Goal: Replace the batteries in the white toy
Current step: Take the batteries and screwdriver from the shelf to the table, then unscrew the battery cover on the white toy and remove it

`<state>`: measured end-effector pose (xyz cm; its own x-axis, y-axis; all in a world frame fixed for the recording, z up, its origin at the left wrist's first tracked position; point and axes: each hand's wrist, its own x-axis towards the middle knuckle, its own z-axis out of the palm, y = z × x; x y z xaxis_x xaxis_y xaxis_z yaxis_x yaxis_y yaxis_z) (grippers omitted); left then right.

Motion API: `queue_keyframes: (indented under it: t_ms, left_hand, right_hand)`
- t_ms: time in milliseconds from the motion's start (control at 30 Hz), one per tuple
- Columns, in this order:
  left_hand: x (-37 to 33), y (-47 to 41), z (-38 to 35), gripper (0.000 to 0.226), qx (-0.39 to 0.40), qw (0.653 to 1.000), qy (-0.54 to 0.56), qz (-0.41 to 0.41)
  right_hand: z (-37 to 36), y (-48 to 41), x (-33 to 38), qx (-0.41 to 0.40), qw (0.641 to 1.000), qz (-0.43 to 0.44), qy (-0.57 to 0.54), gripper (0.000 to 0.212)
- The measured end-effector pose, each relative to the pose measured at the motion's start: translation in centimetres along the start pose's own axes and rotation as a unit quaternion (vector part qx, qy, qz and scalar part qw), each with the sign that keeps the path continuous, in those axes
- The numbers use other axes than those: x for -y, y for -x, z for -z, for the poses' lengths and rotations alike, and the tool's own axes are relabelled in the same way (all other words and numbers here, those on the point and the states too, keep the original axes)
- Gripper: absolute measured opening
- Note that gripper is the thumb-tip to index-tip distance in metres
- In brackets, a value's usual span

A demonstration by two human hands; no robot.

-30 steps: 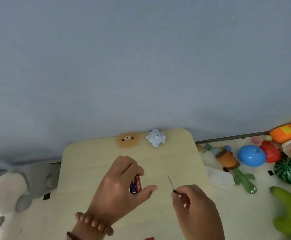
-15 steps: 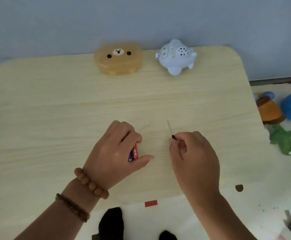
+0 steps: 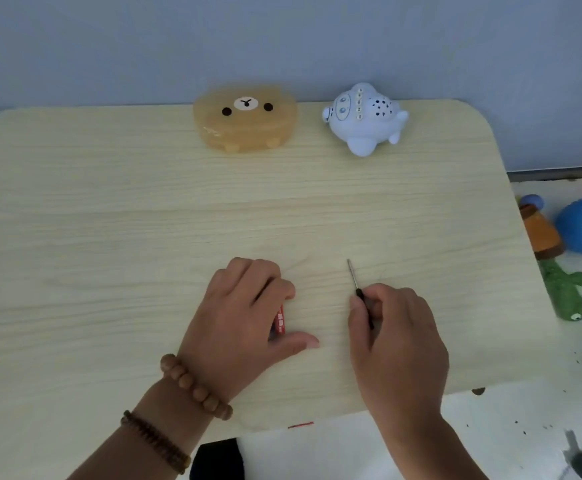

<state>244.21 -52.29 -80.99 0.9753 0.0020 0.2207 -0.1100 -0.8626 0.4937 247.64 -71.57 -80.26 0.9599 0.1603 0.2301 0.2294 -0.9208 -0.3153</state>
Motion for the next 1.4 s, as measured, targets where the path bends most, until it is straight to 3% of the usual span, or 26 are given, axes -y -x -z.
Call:
queue_keyframes:
  t_ms: [433, 633, 733, 867, 933, 1000, 1167, 1400]
  left_hand:
    - [0.1, 0.2, 0.0, 0.059, -0.01, 1.0, -0.006, -0.026]
    - [0.4, 0.3, -0.4, 0.06, -0.005, 0.999, -0.034, -0.021]
    - [0.0, 0.2, 0.0, 0.061, 0.009, 0.999, -0.029, -0.01]
    - [-0.8, -0.1, 0.7, 0.062, 0.027, 1.0, -0.007, 0.014]
    - [-0.8, -0.1, 0.6, 0.062, 0.023, 1.0, -0.004, 0.012]
    - [-0.4, 0.1, 0.4, 0.062, 0.017, 1.0, -0.008, 0.004]
    - [-0.1, 0.4, 0.1, 0.058, 0.005, 0.999, -0.036, -0.02]
    - [-0.9, 0.8, 2.0, 0.073, 0.046, 0.996, -0.074, -0.031]
  right_hand:
    - [-1.0, 0.8, 0.1, -0.06, 0.997, -0.017, -0.034, 0.004]
    - [-1.5, 0.9, -0.5, -0.06, 0.996, 0.001, -0.064, 0.014]
    - [-0.7, 0.5, -0.4, -0.033, 0.997, -0.018, -0.062, 0.015]
    - [1.0, -0.7, -0.6, 0.155, 0.983, -0.01, -0.094, 0.02]
    - [1.2, -1.0, -0.6, 0.178, 0.979, -0.009, -0.095, 0.024]
    - [0.7, -0.6, -0.1, 0.16, 0.983, -0.004, -0.089, 0.022]
    - [-0.9, 0.8, 0.4, -0.039, 0.998, -0.009, -0.045, 0.014]
    - [-0.9, 1.1, -0.8, -0.078, 0.994, 0.02, -0.075, 0.018]
